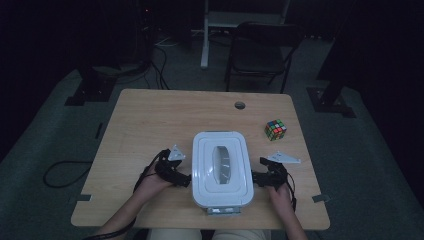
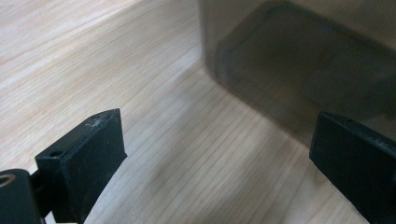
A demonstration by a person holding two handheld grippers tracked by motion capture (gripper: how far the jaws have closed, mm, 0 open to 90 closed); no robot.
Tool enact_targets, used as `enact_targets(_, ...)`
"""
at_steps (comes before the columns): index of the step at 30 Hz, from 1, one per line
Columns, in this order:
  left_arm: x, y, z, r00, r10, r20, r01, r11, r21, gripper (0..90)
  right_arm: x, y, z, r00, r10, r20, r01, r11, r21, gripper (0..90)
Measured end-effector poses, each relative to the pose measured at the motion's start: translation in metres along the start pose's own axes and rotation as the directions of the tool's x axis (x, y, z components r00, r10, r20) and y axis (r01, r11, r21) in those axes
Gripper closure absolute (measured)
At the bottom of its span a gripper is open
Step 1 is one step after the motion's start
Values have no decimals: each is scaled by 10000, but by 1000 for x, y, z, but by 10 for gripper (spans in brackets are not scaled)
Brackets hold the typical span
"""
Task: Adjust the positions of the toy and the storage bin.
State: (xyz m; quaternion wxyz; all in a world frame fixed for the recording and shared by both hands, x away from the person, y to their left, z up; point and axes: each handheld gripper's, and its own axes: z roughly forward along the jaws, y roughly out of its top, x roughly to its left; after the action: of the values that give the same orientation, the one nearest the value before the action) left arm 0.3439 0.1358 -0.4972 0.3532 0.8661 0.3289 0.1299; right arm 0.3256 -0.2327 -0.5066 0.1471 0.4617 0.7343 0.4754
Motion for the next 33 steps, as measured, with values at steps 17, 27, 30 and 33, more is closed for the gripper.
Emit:
enact_targets(17, 20, -43, -27, 9952, -974, -64, 975, 9951, 176, 42, -77, 23, -12, 9847, 607, 1635, -509, 9967, -636, 125)
enact_targets(27, 24, -76, -45, 9898, -1386, -328, 1392, 9901, 170, 41, -101, 52, 0, 9731, 575, 2232, -433, 9967, -680, 125)
enact_targets(30, 28, -85, -51, 9843, -1718, -411, 1716, 9851, -93, 39, -105, 57, 4, 9654, 340, 2584, -199, 9982, -568, 125)
enact_targets(33, 30, -91, -56, 9854, -1517, -767, 1523, 9883, 11, 34, -119, 66, 16, 9583, 481, 2818, -418, 9987, -283, 119)
